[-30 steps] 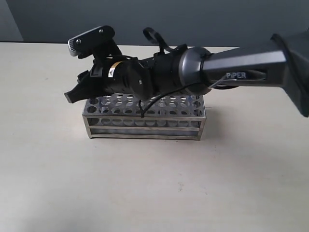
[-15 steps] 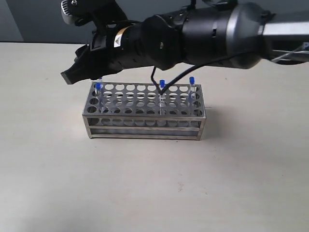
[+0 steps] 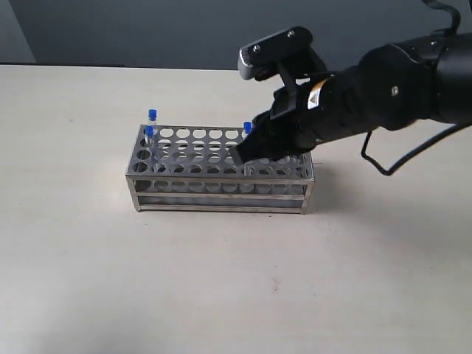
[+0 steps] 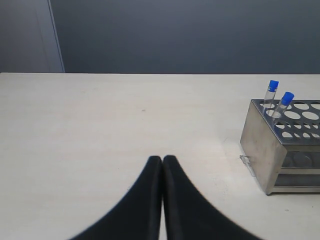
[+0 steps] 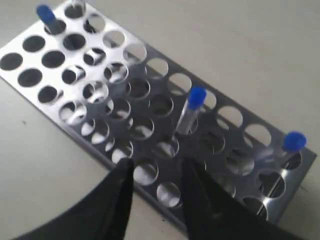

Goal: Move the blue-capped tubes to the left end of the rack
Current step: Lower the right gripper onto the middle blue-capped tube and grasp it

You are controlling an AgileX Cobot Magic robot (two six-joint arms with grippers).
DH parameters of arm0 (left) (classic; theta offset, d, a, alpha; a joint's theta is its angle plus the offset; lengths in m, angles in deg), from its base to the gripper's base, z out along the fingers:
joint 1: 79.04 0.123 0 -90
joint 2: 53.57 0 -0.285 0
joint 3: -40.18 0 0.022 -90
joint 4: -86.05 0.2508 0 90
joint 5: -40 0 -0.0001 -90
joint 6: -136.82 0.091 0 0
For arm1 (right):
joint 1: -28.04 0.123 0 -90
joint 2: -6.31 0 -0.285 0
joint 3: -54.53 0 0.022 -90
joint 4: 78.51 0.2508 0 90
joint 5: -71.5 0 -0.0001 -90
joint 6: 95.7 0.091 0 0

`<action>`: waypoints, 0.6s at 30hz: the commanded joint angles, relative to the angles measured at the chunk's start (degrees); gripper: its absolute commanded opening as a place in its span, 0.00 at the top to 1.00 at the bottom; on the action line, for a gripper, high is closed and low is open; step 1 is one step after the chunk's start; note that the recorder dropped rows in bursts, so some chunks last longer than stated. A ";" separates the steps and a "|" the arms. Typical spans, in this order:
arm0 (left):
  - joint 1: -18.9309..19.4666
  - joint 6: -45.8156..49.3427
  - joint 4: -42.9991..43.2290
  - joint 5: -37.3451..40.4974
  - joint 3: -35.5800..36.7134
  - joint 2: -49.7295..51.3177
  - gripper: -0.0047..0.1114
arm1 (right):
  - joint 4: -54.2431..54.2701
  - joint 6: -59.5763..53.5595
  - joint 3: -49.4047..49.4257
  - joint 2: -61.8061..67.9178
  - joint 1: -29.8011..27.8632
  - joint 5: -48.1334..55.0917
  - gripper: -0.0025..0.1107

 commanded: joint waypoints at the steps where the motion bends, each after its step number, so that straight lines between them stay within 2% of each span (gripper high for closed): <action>1: -0.36 -0.03 -0.11 -0.35 -0.18 -0.20 0.95 | -3.84 0.14 4.16 -0.54 -0.47 -3.48 0.54; 10: -0.36 -0.03 0.03 -0.35 -0.18 -0.20 0.95 | -11.08 0.04 12.43 0.81 -0.57 -29.15 0.57; 18: -0.36 -0.03 0.03 -0.35 -0.18 -0.20 0.95 | -11.08 -0.38 12.67 9.38 -0.57 -40.19 0.57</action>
